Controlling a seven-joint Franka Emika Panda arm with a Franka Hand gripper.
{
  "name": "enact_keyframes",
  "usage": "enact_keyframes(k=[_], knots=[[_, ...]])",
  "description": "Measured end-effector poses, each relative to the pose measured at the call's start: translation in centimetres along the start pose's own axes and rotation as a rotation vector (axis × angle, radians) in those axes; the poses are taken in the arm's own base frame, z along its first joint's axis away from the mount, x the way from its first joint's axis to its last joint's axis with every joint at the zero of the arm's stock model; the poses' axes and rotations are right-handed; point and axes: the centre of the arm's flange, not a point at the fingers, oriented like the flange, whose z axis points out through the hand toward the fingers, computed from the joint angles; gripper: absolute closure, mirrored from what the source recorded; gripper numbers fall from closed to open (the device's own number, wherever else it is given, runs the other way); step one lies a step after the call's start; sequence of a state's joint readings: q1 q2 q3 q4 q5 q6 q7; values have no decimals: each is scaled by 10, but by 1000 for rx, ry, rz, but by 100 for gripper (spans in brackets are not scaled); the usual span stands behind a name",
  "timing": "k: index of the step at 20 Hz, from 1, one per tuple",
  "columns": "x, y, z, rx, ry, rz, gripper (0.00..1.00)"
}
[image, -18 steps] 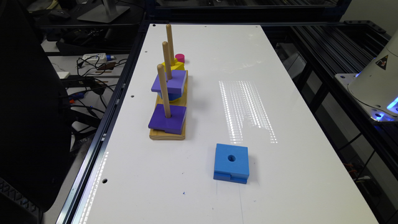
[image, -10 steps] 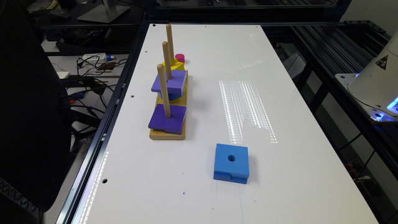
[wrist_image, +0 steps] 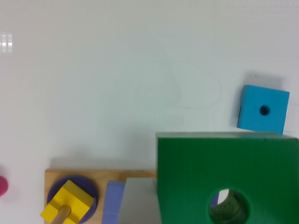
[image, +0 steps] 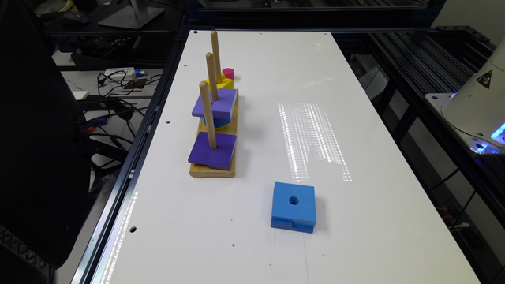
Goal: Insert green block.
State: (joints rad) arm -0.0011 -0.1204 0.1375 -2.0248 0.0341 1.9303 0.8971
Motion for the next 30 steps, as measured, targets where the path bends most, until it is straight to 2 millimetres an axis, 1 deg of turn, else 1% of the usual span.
enact_keyframes(k=[5,9,20,30], knots=[[0,-1,3,0,-1,-1,100],[2,-5,10,2,-1,-3,100],[9,-19,38,9,-5,-10,100],[15,-33,69,21,-9,-14,100]])
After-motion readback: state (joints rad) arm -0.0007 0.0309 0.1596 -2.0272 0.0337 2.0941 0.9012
